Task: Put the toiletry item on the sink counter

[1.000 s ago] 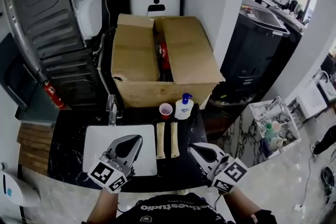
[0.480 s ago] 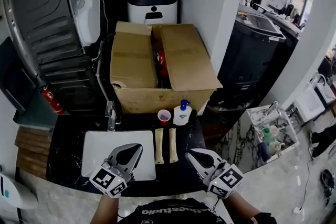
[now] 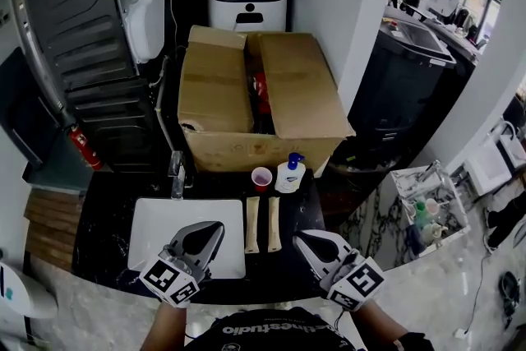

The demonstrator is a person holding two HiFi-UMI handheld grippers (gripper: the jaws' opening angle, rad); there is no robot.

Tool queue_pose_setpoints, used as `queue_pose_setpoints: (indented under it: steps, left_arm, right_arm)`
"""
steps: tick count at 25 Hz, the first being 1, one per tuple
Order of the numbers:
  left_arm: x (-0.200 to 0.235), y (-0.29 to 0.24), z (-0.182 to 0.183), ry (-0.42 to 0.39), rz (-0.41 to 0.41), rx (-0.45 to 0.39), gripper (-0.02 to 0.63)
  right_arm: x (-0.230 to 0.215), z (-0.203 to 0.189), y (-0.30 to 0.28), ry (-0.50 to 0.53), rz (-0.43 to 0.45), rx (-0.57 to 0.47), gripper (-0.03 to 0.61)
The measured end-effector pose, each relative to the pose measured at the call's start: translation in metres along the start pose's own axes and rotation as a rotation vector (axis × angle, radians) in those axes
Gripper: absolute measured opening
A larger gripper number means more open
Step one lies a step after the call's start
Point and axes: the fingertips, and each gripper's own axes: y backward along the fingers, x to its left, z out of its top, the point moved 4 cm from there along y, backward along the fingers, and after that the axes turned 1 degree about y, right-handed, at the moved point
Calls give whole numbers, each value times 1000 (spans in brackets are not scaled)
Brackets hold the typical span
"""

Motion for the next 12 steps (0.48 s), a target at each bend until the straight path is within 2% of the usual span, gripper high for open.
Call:
queue_pose_setpoints:
  steps: [3,12]
  left_arm:
    - [-1,-1,-2,-17,3,15,12]
    - [2,-4,-2,15,9,-2,12]
  right_arm:
    - [0,2,-1,-3,7,-9,37]
    - [-2,6,-3,0,11,-10,37]
